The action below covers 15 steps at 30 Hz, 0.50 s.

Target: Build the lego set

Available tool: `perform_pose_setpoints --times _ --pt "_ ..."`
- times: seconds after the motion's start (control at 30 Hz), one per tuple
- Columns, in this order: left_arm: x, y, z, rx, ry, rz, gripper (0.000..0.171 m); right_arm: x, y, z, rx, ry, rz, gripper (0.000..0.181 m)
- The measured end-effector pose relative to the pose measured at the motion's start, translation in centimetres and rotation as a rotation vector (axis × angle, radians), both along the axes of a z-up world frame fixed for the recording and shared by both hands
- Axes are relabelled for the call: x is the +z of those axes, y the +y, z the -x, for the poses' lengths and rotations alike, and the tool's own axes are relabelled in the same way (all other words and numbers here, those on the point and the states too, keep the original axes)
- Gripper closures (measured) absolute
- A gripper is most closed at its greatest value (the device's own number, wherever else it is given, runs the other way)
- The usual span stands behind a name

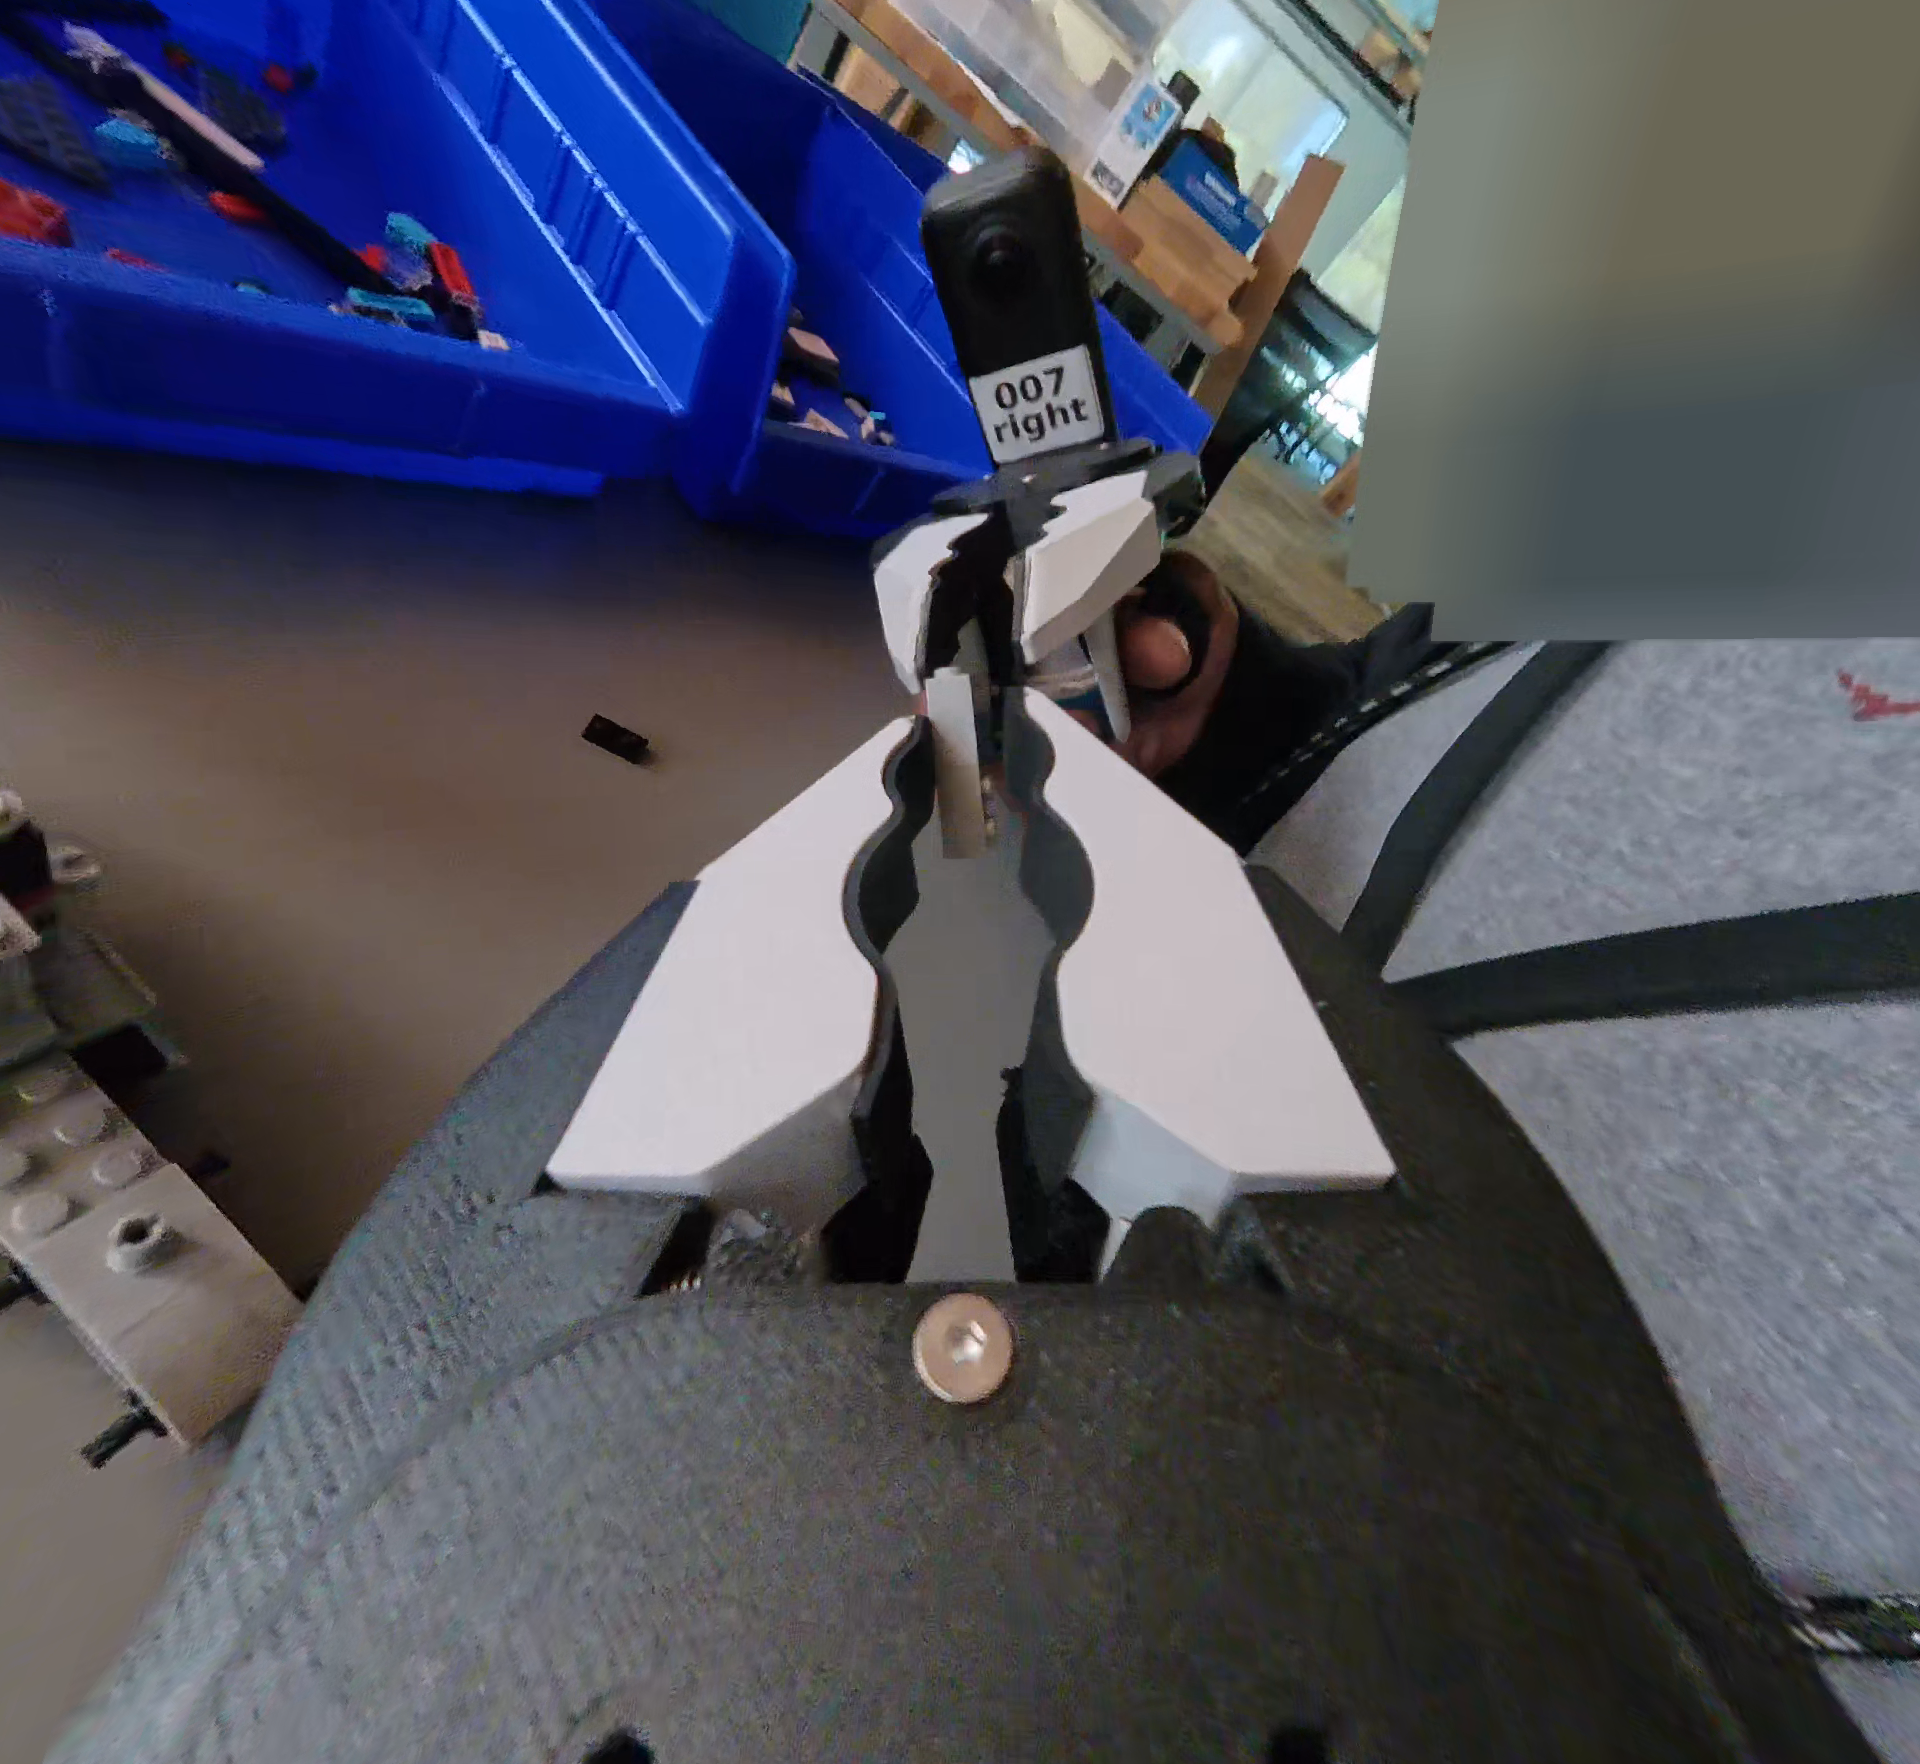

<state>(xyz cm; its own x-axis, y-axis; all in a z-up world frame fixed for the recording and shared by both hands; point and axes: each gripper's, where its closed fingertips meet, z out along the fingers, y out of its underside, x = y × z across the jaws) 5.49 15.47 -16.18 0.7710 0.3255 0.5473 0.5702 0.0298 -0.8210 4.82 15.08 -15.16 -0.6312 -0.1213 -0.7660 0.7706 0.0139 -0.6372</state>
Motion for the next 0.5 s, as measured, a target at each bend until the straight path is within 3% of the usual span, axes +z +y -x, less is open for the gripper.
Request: perform_pose_setpoints --times 0.5 --pt "-0.2 0.6 -1.5 -0.129 0.152 0.171 0.157 0.1 -0.1 -1.8 0.127 0.123 0.003 0.167"
